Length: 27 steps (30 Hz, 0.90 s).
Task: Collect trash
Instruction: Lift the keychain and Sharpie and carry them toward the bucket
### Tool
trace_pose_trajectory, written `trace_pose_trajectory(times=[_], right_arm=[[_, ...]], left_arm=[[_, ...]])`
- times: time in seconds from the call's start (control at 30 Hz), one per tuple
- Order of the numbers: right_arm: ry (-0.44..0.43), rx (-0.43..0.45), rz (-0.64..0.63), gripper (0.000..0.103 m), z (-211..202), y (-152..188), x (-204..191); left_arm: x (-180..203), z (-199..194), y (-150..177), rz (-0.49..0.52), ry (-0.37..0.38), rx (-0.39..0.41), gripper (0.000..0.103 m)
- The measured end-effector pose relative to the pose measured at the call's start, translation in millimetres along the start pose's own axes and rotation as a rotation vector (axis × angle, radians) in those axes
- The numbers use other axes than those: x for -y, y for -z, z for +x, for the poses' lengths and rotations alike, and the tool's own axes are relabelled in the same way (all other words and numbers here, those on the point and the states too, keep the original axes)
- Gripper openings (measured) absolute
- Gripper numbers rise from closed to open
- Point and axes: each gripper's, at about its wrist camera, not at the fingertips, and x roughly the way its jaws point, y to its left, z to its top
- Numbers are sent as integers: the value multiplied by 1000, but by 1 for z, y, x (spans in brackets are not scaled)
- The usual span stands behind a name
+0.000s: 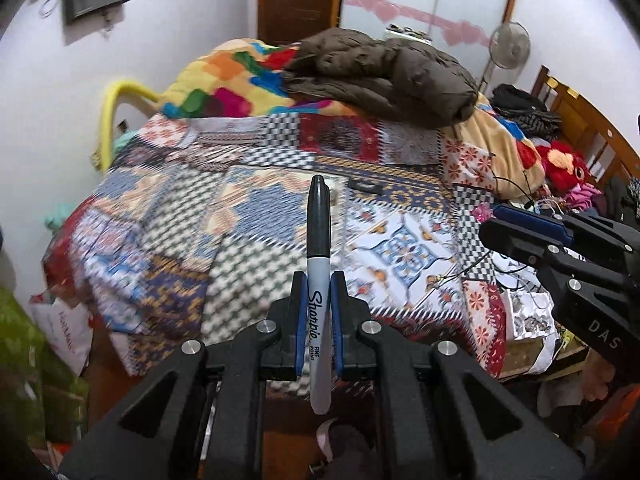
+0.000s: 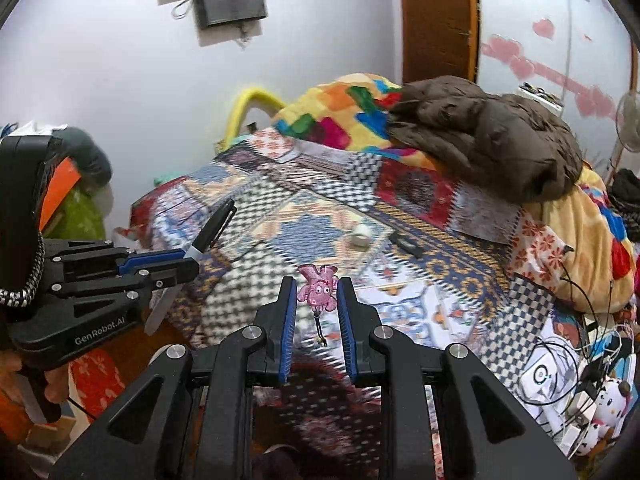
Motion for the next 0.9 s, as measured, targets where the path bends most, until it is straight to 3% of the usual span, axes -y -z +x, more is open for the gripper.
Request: trace_pose_trajectory(times=[0.4,0.9], right_arm=[[-114,-64,-129,19,13,21,-114],[-277,-201,-311,19,74,62,-266]], left_arm=[[-109,-63,81,-165,-94,21,10],[-229,-96,197,-361,-249,-61,10]])
